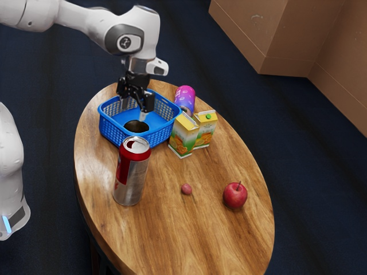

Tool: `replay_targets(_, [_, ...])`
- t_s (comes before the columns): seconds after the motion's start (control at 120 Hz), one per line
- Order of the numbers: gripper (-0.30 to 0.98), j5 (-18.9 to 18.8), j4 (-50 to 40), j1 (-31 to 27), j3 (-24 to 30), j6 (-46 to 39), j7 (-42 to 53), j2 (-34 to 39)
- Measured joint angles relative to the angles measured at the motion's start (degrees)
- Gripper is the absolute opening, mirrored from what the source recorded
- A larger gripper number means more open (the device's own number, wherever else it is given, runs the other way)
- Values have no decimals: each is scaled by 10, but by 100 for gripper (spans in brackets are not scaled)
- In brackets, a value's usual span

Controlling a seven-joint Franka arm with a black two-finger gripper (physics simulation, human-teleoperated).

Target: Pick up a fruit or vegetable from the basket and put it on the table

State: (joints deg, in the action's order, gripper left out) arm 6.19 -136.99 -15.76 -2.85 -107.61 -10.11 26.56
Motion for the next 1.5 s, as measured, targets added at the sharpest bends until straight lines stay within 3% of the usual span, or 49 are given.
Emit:
replay_targets(0.642, [68,19,-22,4,2,-85,24,-37])
replay_targets(1.5, [68,52,-90,-11,10,-133,32,0])
